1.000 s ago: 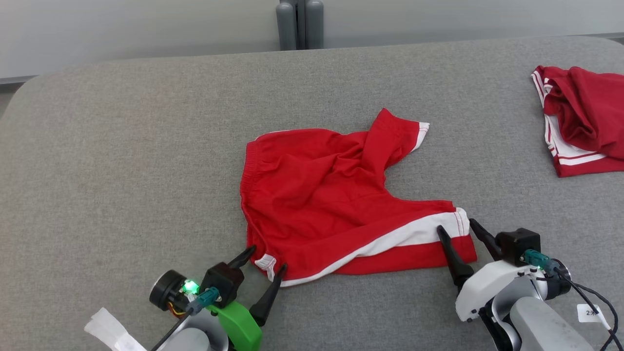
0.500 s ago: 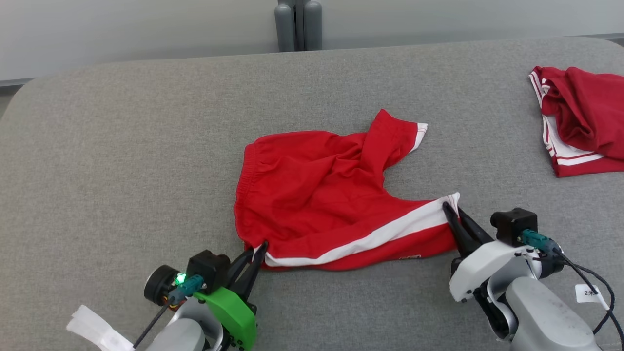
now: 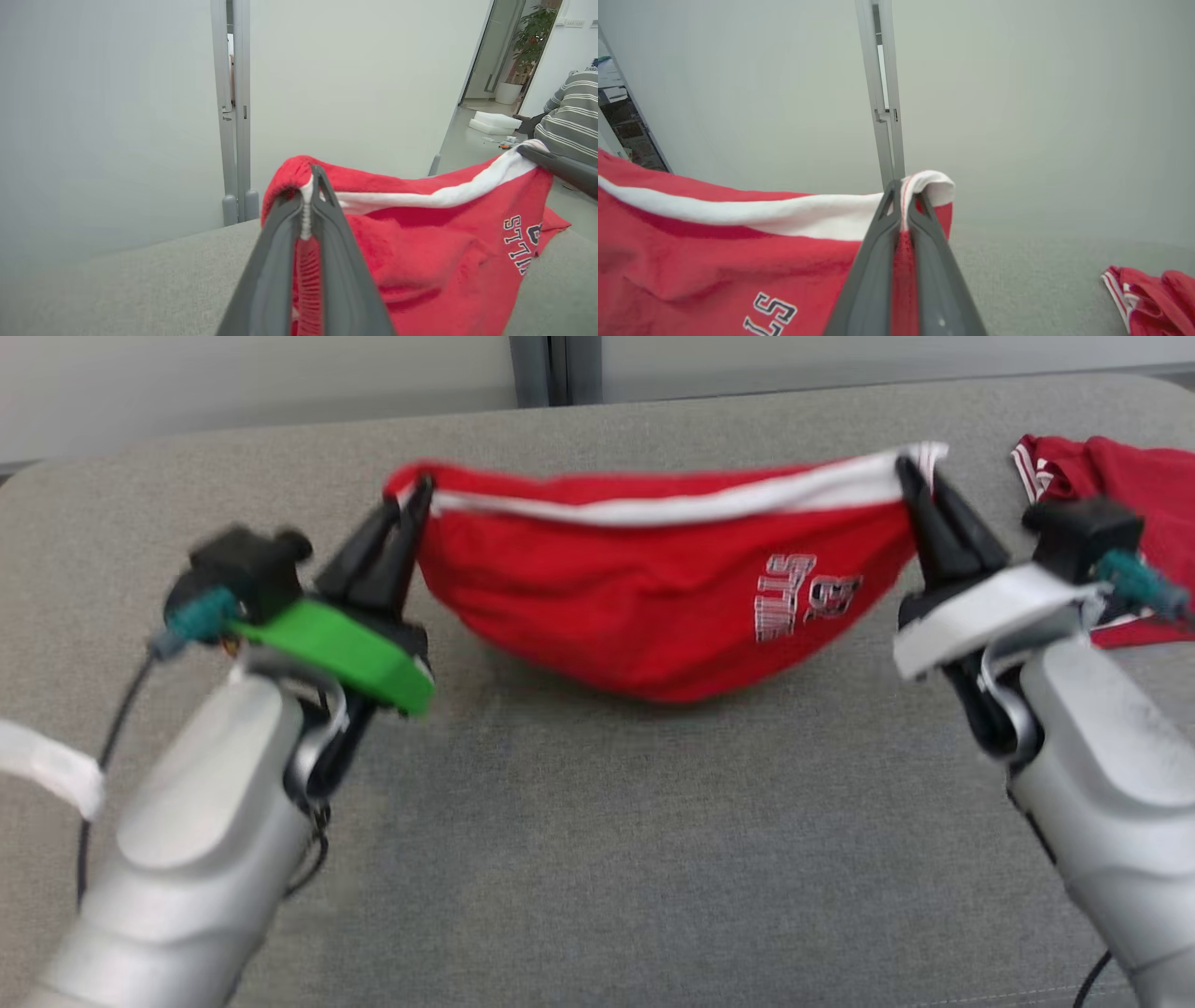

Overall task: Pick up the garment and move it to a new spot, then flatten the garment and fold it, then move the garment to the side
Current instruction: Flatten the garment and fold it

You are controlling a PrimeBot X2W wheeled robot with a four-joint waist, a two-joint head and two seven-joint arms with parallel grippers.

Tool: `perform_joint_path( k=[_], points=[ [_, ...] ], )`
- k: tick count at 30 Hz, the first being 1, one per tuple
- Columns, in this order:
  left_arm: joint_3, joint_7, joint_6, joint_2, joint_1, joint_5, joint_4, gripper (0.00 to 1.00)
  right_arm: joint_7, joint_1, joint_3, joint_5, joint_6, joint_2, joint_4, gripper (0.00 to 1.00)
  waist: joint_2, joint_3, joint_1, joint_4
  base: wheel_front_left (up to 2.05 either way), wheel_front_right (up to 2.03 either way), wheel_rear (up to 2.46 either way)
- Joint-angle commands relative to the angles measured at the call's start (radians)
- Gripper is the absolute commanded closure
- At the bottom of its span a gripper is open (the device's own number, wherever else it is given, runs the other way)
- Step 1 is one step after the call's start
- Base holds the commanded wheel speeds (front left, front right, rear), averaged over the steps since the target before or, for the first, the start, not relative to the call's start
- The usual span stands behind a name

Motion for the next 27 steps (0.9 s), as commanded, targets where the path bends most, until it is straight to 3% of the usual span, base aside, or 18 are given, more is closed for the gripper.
perform_joint_path(
  k=[1,7,14,21,27],
  points=[
    [0.007,0.020,-0.002,0.015,-0.084,-0.030,0.005,1.00,-0.003,-0.071,0.009,0.026,-0.002,-0.006,-0.001,1.00,-0.0001,0.069,0.0000,-0.019,0.00,0.00,0.00],
    [0.066,0.088,-0.002,-0.003,-0.461,-0.144,0.097,1.00,0.009,-0.416,0.054,0.156,-0.002,-0.027,0.079,1.00,-0.0001,0.196,0.0000,-0.038,0.00,0.00,0.00],
    [0.058,0.104,-0.002,-0.035,-0.845,-0.162,0.251,1.00,0.029,-0.776,0.068,0.275,-0.002,-0.029,0.227,1.00,-0.0001,0.313,0.0000,-0.053,0.00,0.00,0.00],
    [0.008,0.062,-0.002,-0.061,-1.023,-0.193,0.353,1.00,0.012,-0.958,0.140,0.299,-0.002,-0.039,0.313,1.00,-0.0001,0.349,0.0000,-0.052,0.00,0.00,0.00],
    [-0.042,0.020,-0.002,-0.066,-1.004,-0.248,0.392,1.00,-0.001,-0.953,0.204,0.340,-0.002,-0.054,0.329,1.00,-0.0001,0.356,0.0000,-0.056,0.00,0.00,0.00]
  ],
)
